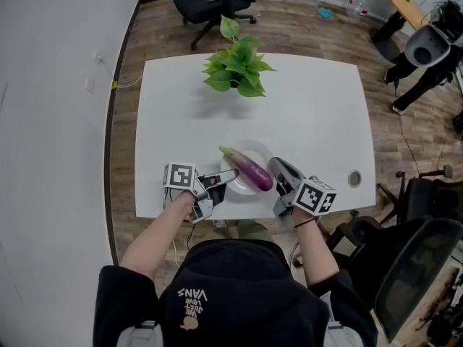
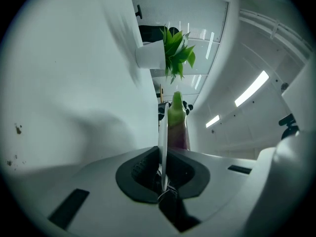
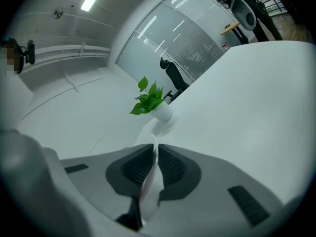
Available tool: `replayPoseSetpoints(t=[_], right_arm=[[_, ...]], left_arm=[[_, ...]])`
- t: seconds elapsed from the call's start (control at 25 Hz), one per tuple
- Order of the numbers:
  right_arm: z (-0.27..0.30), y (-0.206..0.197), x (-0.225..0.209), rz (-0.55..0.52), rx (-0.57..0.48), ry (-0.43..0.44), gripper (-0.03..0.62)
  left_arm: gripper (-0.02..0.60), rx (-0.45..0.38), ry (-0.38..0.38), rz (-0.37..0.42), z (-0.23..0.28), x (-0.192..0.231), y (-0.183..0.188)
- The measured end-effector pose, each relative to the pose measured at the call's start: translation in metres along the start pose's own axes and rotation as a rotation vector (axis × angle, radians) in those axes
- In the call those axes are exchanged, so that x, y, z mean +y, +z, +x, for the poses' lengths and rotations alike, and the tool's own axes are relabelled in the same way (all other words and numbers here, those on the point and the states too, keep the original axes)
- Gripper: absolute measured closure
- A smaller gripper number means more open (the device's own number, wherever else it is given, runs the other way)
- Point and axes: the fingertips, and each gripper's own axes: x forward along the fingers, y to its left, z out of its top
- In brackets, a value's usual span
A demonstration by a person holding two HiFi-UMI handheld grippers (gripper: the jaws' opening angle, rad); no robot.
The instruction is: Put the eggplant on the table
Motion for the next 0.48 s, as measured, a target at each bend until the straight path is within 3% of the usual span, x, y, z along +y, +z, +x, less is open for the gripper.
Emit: replayPoseSetpoints(t=[0.48], right_arm=[[0.016, -0.019, -0.018, 0.021, 0.066, -0.016, 0.549]], left_arm=[[0.554, 0.038, 0.092, -0.084, -0.002, 0.026, -0.004]])
